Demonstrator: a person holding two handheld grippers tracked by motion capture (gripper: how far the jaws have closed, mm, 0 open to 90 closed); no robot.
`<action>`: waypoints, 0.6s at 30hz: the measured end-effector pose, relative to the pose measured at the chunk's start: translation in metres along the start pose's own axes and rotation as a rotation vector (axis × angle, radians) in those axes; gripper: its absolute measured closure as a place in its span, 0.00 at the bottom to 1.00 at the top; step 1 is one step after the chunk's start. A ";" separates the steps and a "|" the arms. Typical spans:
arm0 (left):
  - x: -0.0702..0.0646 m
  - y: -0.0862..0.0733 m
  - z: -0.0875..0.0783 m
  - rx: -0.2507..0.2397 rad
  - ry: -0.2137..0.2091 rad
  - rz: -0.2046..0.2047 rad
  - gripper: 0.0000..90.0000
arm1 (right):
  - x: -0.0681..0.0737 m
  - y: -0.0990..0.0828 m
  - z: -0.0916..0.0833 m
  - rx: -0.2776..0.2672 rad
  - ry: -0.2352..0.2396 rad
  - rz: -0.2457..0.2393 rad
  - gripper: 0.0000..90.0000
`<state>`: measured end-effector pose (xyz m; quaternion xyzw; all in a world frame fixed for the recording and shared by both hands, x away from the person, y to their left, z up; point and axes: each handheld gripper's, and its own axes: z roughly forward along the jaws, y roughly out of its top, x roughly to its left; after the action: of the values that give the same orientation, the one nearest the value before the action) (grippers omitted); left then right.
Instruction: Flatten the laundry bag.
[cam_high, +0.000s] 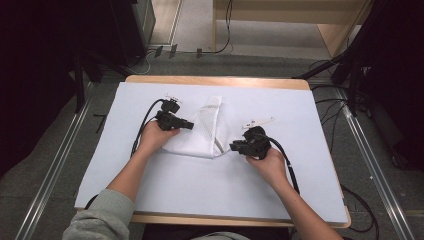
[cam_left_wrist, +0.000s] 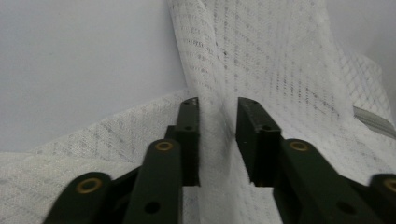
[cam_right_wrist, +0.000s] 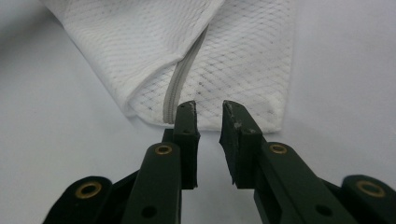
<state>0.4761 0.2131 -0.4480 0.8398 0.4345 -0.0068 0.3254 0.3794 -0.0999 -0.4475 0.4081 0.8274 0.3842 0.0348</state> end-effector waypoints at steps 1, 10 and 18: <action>0.000 0.000 0.000 0.001 0.005 0.004 0.90 | -0.002 0.000 0.000 -0.004 -0.001 0.006 0.86; 0.000 0.001 -0.010 -0.043 0.012 0.005 1.00 | -0.005 0.000 0.000 -0.004 -0.007 0.013 0.86; -0.019 0.006 -0.029 -0.127 0.017 0.085 1.00 | -0.015 0.000 -0.008 -0.027 -0.040 0.029 0.86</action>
<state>0.4611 0.2132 -0.4161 0.8352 0.4006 0.0417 0.3746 0.3869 -0.1156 -0.4454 0.4271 0.8154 0.3873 0.0513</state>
